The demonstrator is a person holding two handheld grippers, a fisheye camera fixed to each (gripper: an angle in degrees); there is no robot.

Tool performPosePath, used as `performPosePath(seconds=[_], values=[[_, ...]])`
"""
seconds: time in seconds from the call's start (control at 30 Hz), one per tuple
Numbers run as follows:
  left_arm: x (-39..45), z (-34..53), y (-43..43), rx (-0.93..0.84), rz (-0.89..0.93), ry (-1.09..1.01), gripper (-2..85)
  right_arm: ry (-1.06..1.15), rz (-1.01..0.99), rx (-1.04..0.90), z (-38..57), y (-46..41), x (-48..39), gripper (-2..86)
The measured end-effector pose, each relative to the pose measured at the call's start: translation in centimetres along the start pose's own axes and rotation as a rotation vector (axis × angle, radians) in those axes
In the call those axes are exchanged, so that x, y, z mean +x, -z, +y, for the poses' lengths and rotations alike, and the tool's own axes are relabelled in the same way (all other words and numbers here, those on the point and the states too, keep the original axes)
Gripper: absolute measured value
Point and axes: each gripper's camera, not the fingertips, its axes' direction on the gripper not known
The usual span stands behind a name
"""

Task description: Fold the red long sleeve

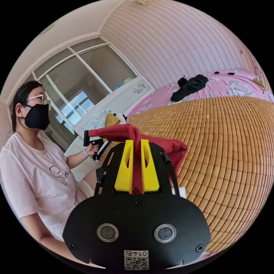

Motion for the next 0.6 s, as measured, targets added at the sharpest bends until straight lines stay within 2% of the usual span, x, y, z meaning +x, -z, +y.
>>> performPosePath(seconds=[0.07, 0.17, 0.27, 0.37, 0.43, 0.53, 0.6], values=[[-0.3, 4.9, 0.1, -0.063, -0.064, 0.136, 3.7, -0.151, 0.141, -0.127, 5.7, -1.6, 0.0, 5.9], [-0.7, 9.5, 0.0, -0.098, -0.023, 0.321, 3.6, -0.313, 0.234, -0.202, 9.4, -3.9, 0.3, 6.3], [0.0, 9.5, -1.0, -0.099, -0.070, 0.345, 4.3, -0.368, 0.270, -0.123, 9.7, -5.8, 0.1, 11.2], [0.4, 7.9, -2.9, -0.050, -0.043, 0.355, 6.2, -0.397, 0.377, -0.136, 8.8, -8.6, 0.2, 15.5], [0.6, 6.9, -4.8, -0.085, -0.055, 0.344, 7.6, -0.387, 0.453, -0.153, 8.5, -10.3, 0.1, 15.1], [0.8, 6.0, -8.6, -0.192, -0.022, 0.381, 7.2, -0.432, 0.435, -0.234, 8.5, -13.5, 0.8, 10.9], [1.1, 6.3, -10.6, -0.228, -0.061, 0.365, 1.9, -0.430, 0.440, -0.240, 8.3, -14.6, 0.7, 7.5]])
